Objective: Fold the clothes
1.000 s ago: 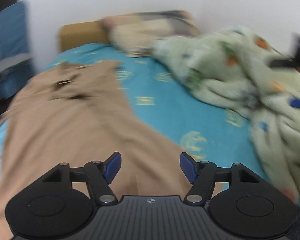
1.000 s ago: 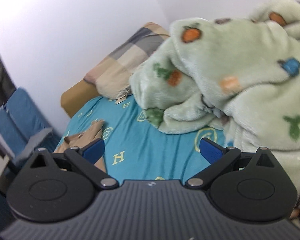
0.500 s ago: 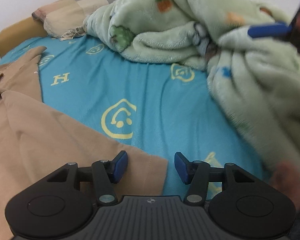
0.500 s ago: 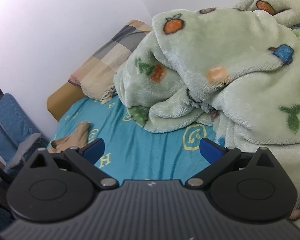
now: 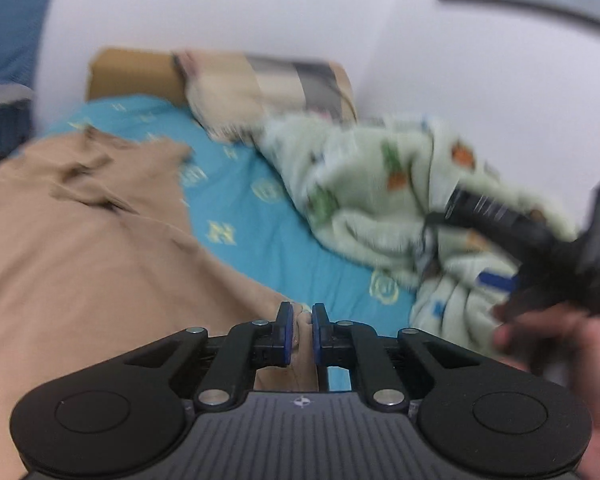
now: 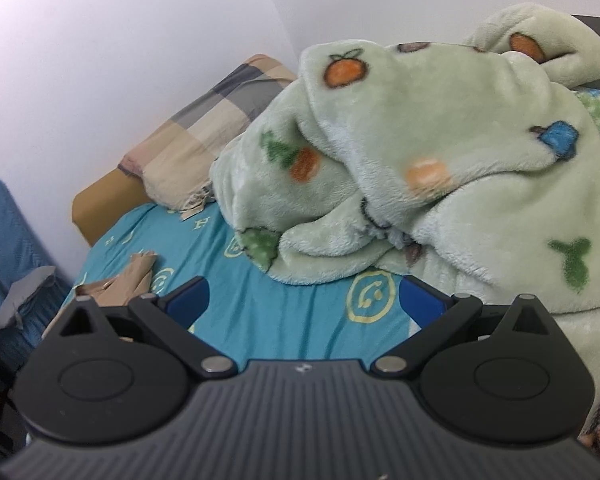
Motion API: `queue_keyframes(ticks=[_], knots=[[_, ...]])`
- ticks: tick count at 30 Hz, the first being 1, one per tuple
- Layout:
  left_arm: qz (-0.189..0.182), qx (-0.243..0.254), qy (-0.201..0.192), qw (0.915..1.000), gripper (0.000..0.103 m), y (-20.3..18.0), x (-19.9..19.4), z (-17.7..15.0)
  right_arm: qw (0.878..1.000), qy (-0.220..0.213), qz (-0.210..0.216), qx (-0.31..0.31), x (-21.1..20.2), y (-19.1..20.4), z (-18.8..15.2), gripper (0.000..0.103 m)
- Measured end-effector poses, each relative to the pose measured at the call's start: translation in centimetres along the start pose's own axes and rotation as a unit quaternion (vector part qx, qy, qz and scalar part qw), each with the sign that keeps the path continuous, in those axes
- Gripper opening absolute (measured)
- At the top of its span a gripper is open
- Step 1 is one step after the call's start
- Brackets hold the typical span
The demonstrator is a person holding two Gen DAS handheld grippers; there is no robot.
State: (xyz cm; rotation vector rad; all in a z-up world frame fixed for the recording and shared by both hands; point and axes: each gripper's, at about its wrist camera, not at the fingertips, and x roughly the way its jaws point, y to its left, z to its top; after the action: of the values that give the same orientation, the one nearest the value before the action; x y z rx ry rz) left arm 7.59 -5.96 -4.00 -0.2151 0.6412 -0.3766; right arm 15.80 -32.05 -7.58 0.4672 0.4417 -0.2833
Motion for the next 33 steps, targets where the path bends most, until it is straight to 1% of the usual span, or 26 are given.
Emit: queue_keyframes(ticks=[2, 4, 7, 9, 10, 11, 12, 13, 14, 15, 17, 19, 20, 21, 22, 23, 24, 27, 29, 31, 33], knots=[[0.021, -0.026, 0.005, 0.9994, 0.010, 1.9, -2.8, -0.3, 1.000, 0.005, 0.010, -0.010, -0.1, 0.5, -0.3, 0.103], [0.050, -0.069, 0.030, 0.9959, 0.010, 4.1, -4.4, -1.2, 1.000, 0.010, 0.021, -0.021, -0.2, 1.0, -0.6, 0.103], [0.091, -0.126, 0.087, 0.9840, 0.010, 7.4, -4.8, -2.5, 0.999, 0.018, 0.037, -0.036, -0.3, 1.8, -1.0, 0.103], [0.107, -0.152, 0.110, 0.9765, 0.009, 9.1, -4.7, -2.9, 0.998, 0.023, 0.047, -0.046, -0.3, 2.3, -1.3, 0.103], [0.111, -0.158, 0.115, 0.9744, 0.008, 9.6, -4.6, -3.0, 0.997, 0.025, 0.052, -0.052, -0.4, 2.6, -1.4, 0.103], [0.111, -0.159, 0.115, 0.9743, 0.010, 9.7, -4.4, -2.9, 0.996, 0.028, 0.057, -0.057, -0.4, 2.8, -1.6, 0.103], [0.112, -0.153, 0.113, 0.9753, 0.016, 9.5, -4.3, -2.6, 0.996, 0.030, 0.063, -0.062, -0.5, 3.1, -1.7, 0.103], [0.114, -0.143, 0.112, 0.9768, 0.030, 9.3, -4.2, -2.3, 0.995, 0.033, 0.068, -0.067, -0.5, 3.4, -1.9, 0.103], [0.115, -0.130, 0.110, 0.9787, 0.038, 9.0, -4.2, -2.0, 0.994, 0.035, 0.073, -0.072, -0.5, 3.6, -2.0, 0.103], [0.115, -0.116, 0.105, 0.9810, 0.048, 8.7, -4.1, -1.6, 0.993, 0.038, 0.078, -0.077, -0.6, 3.9, -2.2, 0.103], [0.120, -0.088, 0.094, 0.9843, 0.058, 7.8, -3.8, -0.6, 0.991, 0.041, 0.092, -0.084, -0.6, 4.3, -2.4, 0.103], [0.136, -0.060, 0.078, 0.9858, 0.081, 7.1, -3.4, 0.8, 0.989, 0.040, 0.114, -0.083, -0.6, 4.7, -2.5, 0.102], [0.145, -0.050, 0.065, 0.9861, 0.084, 6.6, -3.4, 1.4, 0.988, 0.039, 0.125, -0.083, -0.6, 4.9, -2.6, 0.101], [0.148, -0.039, 0.048, 0.9871, 0.084, 6.3, -3.4, 2.2, 0.986, 0.039, 0.136, -0.082, -0.6, 5.0, -2.7, 0.099], [0.145, -0.029, 0.028, 0.9886, 0.085, 6.1, -3.2, 3.0, 0.985, 0.039, 0.145, -0.084, -0.6, 5.3, -2.8, 0.090], [0.142, -0.018, 0.015, 0.9896, 0.086, 5.8, -2.9, 3.7, 0.984, 0.041, 0.152, -0.088, -0.5, 5.5, -2.9, 0.074], [0.139, -0.007, 0.005, 0.9902, 0.089, 5.5, -2.4, 4.3, 0.982, 0.044, 0.157, -0.092, -0.4, 5.7, -3.0, 0.069], [0.134, 0.020, -0.028, 0.9903, 0.091, 5.1, -1.2, 5.4, 0.979, 0.056, 0.167, -0.099, 0.1, 6.4, -3.5, 0.060], [0.122, 0.018, -0.045, 0.9914, 0.093, 5.3, -0.7, 5.2, 0.977, 0.068, 0.174, -0.103, 0.6, 6.9, -3.9, 0.058], [0.122, 0.017, -0.052, 0.9910, 0.100, 5.8, -0.5, 4.8, 0.975, 0.079, 0.181, -0.107, 1.0, 7.4, -4.4, 0.060], [0.129, 0.016, -0.052, 0.9901, 0.100, 6.3, -0.5, 4.3, 0.972, 0.090, 0.187, -0.111, 1.5, 8.0, -4.8, 0.068]])
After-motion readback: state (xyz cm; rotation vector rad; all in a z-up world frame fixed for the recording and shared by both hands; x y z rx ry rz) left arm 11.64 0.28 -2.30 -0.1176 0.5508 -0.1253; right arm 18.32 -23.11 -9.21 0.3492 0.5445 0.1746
